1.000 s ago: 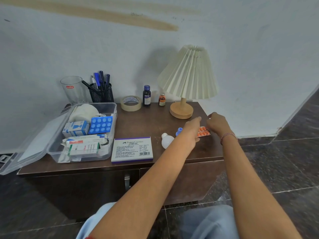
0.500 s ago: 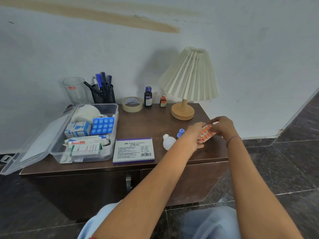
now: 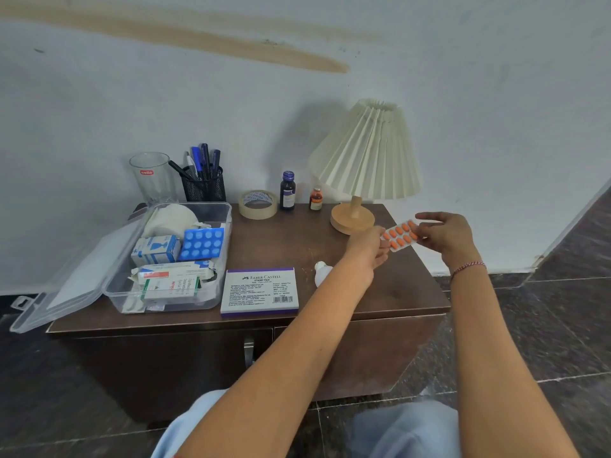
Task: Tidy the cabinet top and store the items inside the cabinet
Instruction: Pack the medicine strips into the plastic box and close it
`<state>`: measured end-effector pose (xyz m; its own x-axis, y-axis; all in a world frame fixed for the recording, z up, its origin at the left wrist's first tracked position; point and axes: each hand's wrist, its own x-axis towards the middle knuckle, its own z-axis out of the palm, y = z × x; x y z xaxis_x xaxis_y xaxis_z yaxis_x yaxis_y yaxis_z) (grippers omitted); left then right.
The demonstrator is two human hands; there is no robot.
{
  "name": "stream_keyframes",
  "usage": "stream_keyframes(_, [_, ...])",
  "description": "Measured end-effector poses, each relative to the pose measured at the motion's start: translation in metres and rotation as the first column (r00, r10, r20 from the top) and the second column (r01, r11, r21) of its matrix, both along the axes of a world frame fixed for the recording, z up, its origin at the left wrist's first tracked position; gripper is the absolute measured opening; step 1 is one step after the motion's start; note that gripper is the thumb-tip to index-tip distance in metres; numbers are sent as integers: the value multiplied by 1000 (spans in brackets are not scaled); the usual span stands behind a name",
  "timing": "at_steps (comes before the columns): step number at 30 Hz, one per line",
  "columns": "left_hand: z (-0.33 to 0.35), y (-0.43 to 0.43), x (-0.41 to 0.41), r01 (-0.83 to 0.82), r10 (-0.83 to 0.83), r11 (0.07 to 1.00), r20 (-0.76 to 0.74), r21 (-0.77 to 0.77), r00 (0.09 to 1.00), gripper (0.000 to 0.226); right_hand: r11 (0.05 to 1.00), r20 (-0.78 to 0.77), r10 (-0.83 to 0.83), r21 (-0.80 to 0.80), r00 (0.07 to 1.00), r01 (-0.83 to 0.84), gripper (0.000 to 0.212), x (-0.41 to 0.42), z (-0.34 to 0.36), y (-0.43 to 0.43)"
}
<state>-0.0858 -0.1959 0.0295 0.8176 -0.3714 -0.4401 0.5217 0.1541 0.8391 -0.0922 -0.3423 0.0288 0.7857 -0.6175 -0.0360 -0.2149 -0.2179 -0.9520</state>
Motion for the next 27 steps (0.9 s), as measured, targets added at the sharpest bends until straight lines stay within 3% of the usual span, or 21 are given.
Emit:
stream_keyframes(6, [11,28,8,-3,1,1000,90,23,996,22,993,109,44,104,993,-55,25,3,5,18])
stream_keyframes(10, [16,46,9,-31,27,999,111,37,993,8,988,160,44,140,986,-67,32,7,6,36])
stream_keyframes(14, [18,63,15,-84,75,995,141,60,987,30,991,200,40,114,979,-64,32,12,10,54])
stream_keyframes(18, [20,80,20,-147,139,988,136,50,981,34,982,185,82,151,979,-111,31,17,8,69])
stream_keyframes(22, [21,94,22,-189,173,979,173,76,969,27,975,145,127,162,981,-150,32,20,7,85])
stream_keyframes(25, [22,107,25,-226,191,965,235,131,953,4,976,142,144,145,979,-165,23,25,7,100])
stream_keyframes(27, [23,120,28,-249,201,956,268,157,942,7,971,144,156,157,977,-178,18,29,8,113])
